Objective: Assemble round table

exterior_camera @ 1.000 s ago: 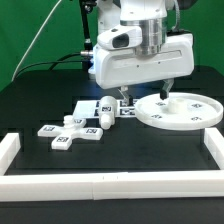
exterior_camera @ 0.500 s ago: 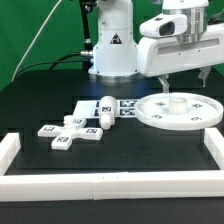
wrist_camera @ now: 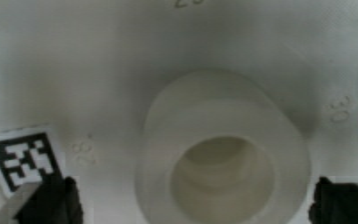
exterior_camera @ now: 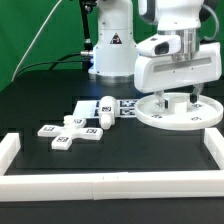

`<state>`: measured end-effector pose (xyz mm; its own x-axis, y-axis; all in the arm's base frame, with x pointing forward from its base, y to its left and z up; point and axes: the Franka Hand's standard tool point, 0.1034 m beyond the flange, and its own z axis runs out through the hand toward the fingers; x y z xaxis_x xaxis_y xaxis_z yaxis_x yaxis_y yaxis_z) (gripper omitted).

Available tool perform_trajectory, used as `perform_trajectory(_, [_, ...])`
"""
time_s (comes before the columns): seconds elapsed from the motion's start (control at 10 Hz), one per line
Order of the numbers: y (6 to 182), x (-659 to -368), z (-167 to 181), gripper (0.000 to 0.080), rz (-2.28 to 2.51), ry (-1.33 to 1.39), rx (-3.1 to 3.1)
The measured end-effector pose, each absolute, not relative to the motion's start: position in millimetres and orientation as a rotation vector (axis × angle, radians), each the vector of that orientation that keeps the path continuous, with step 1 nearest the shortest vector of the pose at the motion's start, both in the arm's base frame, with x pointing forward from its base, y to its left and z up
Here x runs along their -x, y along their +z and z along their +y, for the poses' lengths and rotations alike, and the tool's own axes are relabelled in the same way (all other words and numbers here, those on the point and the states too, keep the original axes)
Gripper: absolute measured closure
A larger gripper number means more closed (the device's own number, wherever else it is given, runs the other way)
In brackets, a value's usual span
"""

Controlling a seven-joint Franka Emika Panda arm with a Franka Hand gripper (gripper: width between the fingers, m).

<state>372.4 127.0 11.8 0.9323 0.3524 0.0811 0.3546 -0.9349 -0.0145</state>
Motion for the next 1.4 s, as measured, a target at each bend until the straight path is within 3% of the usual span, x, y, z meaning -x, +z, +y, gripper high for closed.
perform_trajectory(0.2, [6.9,-369.2,126.5,0.0151,-0.563,-0.107,3.061])
perform_trajectory(0.3, [7.0,-369.5,126.4,0.0237,-0.563,-0.107,3.061])
perform_trajectory(0.4, [7.0,-369.4,126.4,0.0373,-0.563,-0.107,3.061])
perform_trajectory(0.8, [7.6,-369.7,126.1,0.0399,-0.566,-0.100,3.061])
perform_trajectory(1.1, [53.3,-402.4,101.5,0.0399,-0.630,0.001,3.047])
perform_trajectory(1.3, [67.9,-428.6,93.1,0.0397,-0.621,0.027,3.041])
perform_trajectory(1.4, [66.7,-427.9,93.4,0.0397,-0.623,0.027,3.041])
